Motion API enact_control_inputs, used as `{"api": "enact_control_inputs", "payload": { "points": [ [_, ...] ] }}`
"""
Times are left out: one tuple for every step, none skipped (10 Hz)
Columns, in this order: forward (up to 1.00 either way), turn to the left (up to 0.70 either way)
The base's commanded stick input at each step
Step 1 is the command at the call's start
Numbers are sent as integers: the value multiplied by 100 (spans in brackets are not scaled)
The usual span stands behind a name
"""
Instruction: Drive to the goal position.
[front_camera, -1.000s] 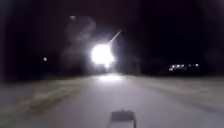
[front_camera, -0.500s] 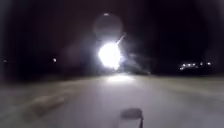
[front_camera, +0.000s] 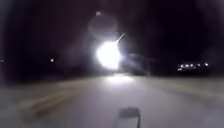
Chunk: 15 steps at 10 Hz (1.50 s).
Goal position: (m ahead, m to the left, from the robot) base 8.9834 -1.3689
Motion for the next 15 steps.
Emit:
{"api": "enact_control_inputs", "payload": {
  "points": [
    [100,13],
    [100,0],
    [100,0],
    [100,0],
    [100,0],
    [100,0],
    [100,-9],
    [100,-39],
    [100,-23],
    [100,0],
    [100,0],
    [100,0],
    [100,0],
    [100,0],
    [100,0]
  ]
}}
